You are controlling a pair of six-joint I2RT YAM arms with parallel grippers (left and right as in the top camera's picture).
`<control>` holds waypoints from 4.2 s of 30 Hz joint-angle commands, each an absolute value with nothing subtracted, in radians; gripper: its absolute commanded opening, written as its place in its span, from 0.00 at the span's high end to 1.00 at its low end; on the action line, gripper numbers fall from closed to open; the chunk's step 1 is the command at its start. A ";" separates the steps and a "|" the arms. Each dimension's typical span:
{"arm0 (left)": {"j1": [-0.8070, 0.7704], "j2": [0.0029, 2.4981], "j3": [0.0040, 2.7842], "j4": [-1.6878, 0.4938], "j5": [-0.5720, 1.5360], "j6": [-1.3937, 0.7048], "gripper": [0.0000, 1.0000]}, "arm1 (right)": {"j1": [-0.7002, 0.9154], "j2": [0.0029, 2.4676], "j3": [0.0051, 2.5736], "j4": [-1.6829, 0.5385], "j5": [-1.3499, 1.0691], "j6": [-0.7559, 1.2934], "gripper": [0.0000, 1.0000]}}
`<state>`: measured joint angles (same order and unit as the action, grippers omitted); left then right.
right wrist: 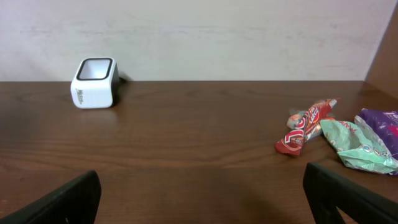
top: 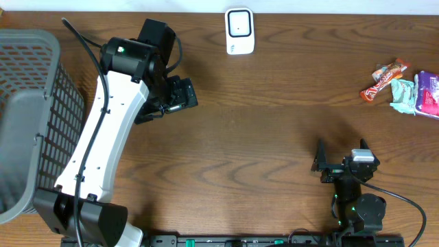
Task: Scan the item barcode
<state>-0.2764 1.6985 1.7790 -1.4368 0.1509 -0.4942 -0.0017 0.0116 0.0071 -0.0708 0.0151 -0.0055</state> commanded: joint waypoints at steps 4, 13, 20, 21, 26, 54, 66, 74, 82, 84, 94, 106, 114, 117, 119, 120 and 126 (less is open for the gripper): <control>-0.273 1.704 1.782 -1.442 0.144 -0.492 0.02 | -0.008 0.005 0.005 -0.075 0.013 -0.016 0.01; -0.273 1.711 1.782 -1.442 0.145 -0.492 0.02 | -0.008 0.006 0.005 -0.075 0.013 -0.016 0.01; -0.273 1.711 1.782 -1.465 0.067 -0.423 0.02 | -0.008 0.006 0.005 -0.075 0.013 -0.016 0.01; -0.273 1.711 1.782 -1.466 0.059 -0.416 0.02 | -0.008 0.006 0.005 -0.075 0.012 -0.016 0.01; -0.273 1.701 1.782 -1.418 0.046 -0.416 0.02 | -0.008 0.006 0.005 -0.075 0.013 -0.016 0.01; -0.329 0.885 0.807 -0.570 0.041 -0.243 0.02 | -0.008 0.006 0.005 -0.075 0.013 -0.016 0.01; -0.263 0.485 0.391 -0.061 0.045 -0.220 0.02 | -0.008 0.006 0.005 -0.075 0.013 -0.016 0.01; -0.176 0.267 0.251 0.048 0.098 -0.144 0.02 | -0.008 0.006 0.005 -0.075 0.013 -0.016 0.01; -0.130 0.124 0.159 0.119 0.123 -0.082 0.02 | -0.008 0.006 0.005 -0.075 0.013 -0.016 0.01; -0.118 0.096 0.119 0.204 0.124 -0.082 0.02 | -0.008 0.006 0.005 -0.075 0.013 -0.016 0.01; -0.067 0.001 0.025 0.354 0.125 -0.078 0.02 | -0.008 0.006 0.005 -0.075 0.013 -0.016 0.01; -0.062 0.001 0.004 0.274 0.218 0.052 0.02 | -0.008 0.007 0.005 -0.075 0.013 -0.016 0.01; -0.056 0.001 0.004 0.038 0.217 0.052 0.02 | -0.008 0.007 0.005 -0.075 0.013 -0.016 0.01; -0.047 0.001 0.004 -0.014 0.217 0.052 0.02 | -0.008 0.007 0.005 -0.075 0.013 -0.016 0.01; -0.040 0.001 0.004 -0.043 0.216 0.052 0.02 | -0.008 0.007 0.005 -0.075 0.013 -0.016 0.01; -0.038 0.001 0.004 -0.055 0.216 0.052 0.02 | -0.008 0.007 0.005 -0.075 0.013 -0.016 0.01; -0.038 0.001 0.004 -0.059 0.190 0.052 0.02 | -0.008 0.007 0.005 -0.075 0.013 -0.016 0.01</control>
